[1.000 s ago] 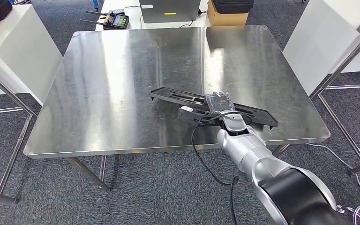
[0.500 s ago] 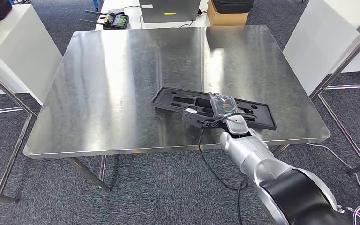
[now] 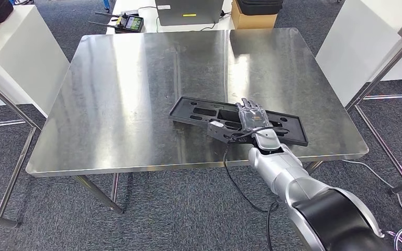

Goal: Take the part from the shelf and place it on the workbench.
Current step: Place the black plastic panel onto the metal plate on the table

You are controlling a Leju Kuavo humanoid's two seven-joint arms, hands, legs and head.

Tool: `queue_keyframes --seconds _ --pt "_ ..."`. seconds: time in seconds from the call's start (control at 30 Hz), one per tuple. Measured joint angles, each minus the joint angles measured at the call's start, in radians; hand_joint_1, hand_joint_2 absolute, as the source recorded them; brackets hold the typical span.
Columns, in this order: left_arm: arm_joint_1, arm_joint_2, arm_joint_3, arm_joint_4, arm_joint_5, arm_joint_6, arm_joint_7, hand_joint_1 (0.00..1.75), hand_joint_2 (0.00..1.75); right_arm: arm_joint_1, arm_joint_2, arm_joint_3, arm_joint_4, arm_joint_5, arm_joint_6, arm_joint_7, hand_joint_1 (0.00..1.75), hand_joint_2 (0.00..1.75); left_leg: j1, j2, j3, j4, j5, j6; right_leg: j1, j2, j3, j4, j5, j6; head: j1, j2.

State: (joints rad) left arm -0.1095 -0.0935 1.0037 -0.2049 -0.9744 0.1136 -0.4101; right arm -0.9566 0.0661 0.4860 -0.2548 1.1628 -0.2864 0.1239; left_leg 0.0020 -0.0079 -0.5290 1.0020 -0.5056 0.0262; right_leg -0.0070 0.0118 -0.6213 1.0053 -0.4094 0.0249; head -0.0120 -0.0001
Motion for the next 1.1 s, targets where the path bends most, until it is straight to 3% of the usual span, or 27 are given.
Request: queue_keyframes --seconds 0.47,0.8,1.1 --pt "-0.006 0.0 0.0 0.0 -0.02 0.01 0.017 0.0 0.0 0.0 0.0 -0.002 0.002 0.077 -0.048 -0.032 0.0 0.0 0.0 0.0 0.0 0.0 0.0 0.0 0.0 0.0 0.0 0.0 0.0 0.0 0.0 0.0" --pt "-0.012 0.0 0.003 0.0 -0.037 0.016 0.027 0.0 0.0 -0.004 0.045 -0.067 -0.016 0.056 -0.184 -0.184 0.0 0.0 0.0 0.0 0.0 0.0 0.0 0.0 0.0 0.0 0.0 0.0 0.0 0.0 0.0 0.0" --pt "-0.018 0.0 0.003 0.0 -0.055 0.012 0.015 0.0 0.0 0.006 0.122 -0.128 -0.102 0.006 -0.316 -0.393 0.0 0.0 0.001 0.001 0.0 0.0 0.0 0.0 0.0 0.001 0.0 0.0 0.0 0.0 0.0 0.0"
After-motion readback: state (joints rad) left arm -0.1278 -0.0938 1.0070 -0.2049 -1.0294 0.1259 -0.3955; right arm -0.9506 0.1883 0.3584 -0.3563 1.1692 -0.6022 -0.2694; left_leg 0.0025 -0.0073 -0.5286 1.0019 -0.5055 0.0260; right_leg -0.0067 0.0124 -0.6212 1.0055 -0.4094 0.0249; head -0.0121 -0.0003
